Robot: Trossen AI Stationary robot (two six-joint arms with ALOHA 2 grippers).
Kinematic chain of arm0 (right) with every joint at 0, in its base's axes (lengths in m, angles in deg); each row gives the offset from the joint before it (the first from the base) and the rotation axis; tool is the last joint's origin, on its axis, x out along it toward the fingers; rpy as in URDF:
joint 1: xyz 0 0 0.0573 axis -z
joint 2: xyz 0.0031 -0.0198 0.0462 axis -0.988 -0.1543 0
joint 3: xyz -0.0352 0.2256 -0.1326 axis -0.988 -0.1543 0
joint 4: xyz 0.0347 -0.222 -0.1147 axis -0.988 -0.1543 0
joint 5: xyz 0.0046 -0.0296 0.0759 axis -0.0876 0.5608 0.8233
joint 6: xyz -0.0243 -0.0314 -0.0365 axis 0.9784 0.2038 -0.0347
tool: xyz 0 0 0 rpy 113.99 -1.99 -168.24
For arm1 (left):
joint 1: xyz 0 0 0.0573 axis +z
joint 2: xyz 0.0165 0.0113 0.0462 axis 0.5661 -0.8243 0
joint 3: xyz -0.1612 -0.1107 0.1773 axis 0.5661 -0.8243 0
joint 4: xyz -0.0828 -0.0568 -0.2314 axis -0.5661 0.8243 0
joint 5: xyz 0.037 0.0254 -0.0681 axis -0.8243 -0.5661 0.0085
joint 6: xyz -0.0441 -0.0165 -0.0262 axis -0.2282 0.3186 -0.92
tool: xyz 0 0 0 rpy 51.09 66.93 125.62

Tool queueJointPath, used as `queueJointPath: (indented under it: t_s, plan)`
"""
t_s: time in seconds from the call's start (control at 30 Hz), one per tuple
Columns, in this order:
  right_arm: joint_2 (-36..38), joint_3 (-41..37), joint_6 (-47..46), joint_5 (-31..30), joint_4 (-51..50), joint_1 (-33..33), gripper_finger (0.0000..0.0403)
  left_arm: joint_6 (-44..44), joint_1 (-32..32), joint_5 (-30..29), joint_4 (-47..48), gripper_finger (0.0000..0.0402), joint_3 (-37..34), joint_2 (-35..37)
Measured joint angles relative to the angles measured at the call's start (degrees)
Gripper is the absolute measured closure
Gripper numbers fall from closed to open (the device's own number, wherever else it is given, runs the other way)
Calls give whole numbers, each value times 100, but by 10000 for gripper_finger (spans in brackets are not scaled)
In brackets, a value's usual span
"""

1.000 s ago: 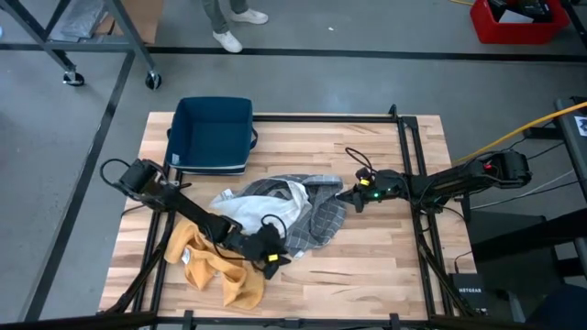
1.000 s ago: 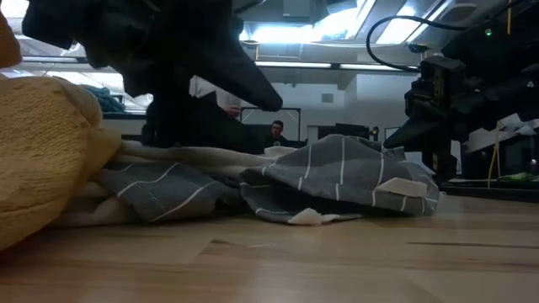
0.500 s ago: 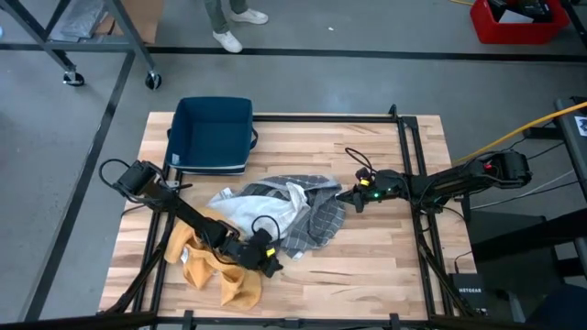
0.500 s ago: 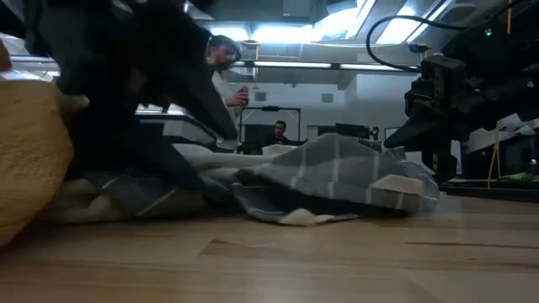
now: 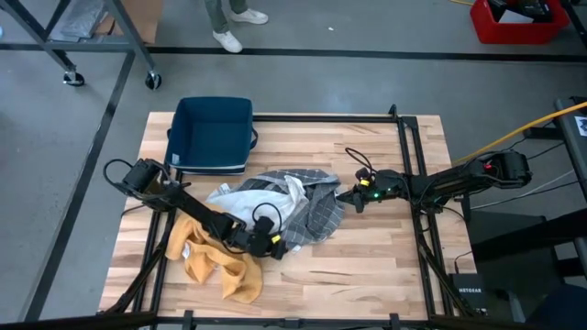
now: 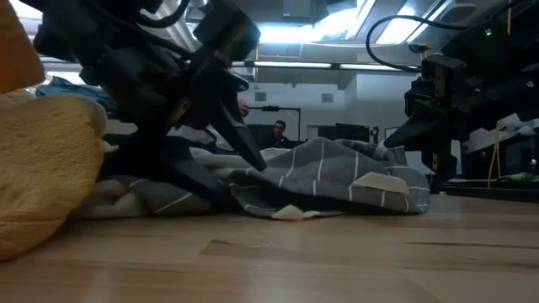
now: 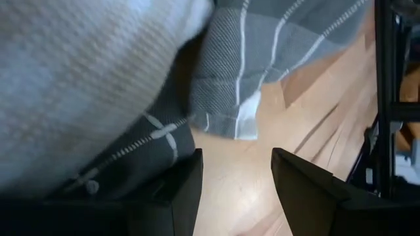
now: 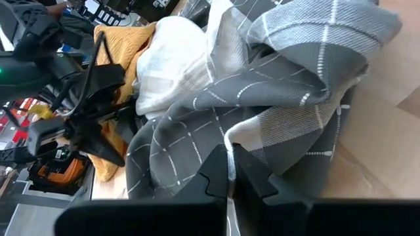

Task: Fold towel
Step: Fold the gray towel

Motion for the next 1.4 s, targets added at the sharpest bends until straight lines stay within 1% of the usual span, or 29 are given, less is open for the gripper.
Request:
queueJointPath:
  t_s: [0.2, 0.77, 1.23, 1.33, 1.4]
  plan:
    - [0, 0, -3, 1, 8, 0, 396, -176, 51, 1, 2, 229, 2, -29]
    - [0, 0, -13, 3, 17, 0, 396, -328, 295, 30, 21, 229, -7, -38]
    - [0, 0, -20, 399, 54, -4, 396, -650, 587, 22, 166, 229, -7, -39]
    - [0, 0, -20, 597, 381, -4, 396, -634, 600, 24, 137, 229, -11, -39]
    - [0, 0, -22, 809, 848, -4, 396, -574, 594, 27, 98, 229, -14, -41]
